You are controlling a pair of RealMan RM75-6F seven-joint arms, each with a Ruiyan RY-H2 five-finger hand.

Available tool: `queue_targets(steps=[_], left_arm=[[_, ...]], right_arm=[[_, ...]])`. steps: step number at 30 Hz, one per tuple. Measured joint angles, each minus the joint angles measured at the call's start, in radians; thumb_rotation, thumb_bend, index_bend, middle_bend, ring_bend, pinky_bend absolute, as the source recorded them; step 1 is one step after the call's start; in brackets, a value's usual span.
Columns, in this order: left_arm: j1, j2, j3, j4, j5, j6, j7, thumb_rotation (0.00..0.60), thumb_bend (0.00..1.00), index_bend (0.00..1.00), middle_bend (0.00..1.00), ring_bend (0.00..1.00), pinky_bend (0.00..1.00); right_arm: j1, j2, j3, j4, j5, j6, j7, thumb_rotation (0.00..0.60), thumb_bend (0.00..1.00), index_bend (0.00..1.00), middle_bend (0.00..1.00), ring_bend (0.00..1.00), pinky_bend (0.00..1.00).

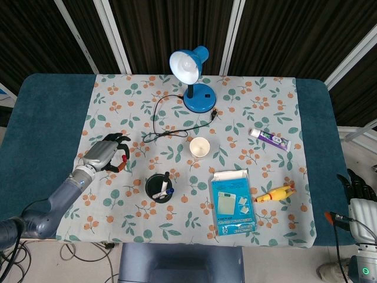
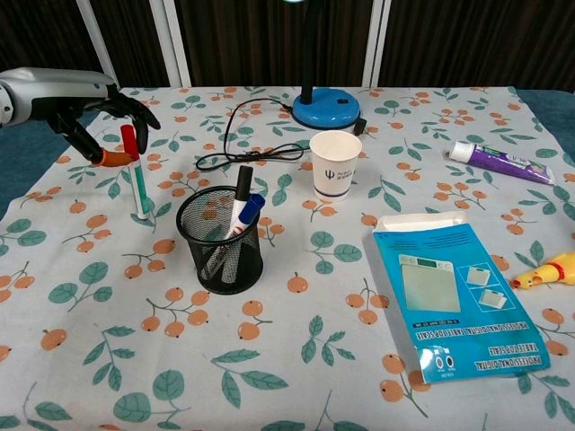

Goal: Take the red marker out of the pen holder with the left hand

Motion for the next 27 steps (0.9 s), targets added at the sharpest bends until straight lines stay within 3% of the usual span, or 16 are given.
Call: queue_targets(steps=[4, 12, 18, 23, 27], left_arm=[[-0.025, -0.023, 0.010, -0.008, -0.053, 0.014, 0.090, 0.600, 0.36, 0.45, 0.13, 0.00, 0.00], [-0.071, -0.065, 0.021, -0.034, -0.164, 0.079, 0.249, 0.600, 0.23, 0.06, 0.08, 0.00, 0.00], [-0.087, -0.063, 0.010, -0.101, -0.219, 0.188, 0.336, 0.600, 0.21, 0.02, 0.06, 0.00, 0.00], [-0.061, -0.012, -0.004, -0.205, -0.172, 0.321, 0.363, 0.600, 0.24, 0.04, 0.05, 0.00, 0.00], [-0.007, 0.044, 0.014, -0.299, -0.118, 0.443, 0.409, 0.600, 0.24, 0.05, 0.04, 0.00, 0.00]], right_arm=[[0.000, 0.000, 0.000, 0.000, -0.001, 0.001, 0.001, 0.600, 0.16, 0.15, 0.05, 0.10, 0.18], [0.000, 0.002, 0.000, 0.000, -0.001, -0.001, 0.006, 0.600, 0.16, 0.15, 0.05, 0.10, 0.18], [0.000, 0.002, -0.001, 0.002, -0.003, 0.000, 0.008, 0.600, 0.16, 0.15, 0.05, 0.10, 0.18], [0.000, 0.002, 0.000, 0.003, -0.003, 0.001, 0.007, 0.600, 0.16, 0.14, 0.05, 0.10, 0.18], [-0.001, 0.001, 0.000, 0.003, -0.003, 0.004, 0.002, 0.600, 0.16, 0.14, 0.05, 0.10, 0.18]])
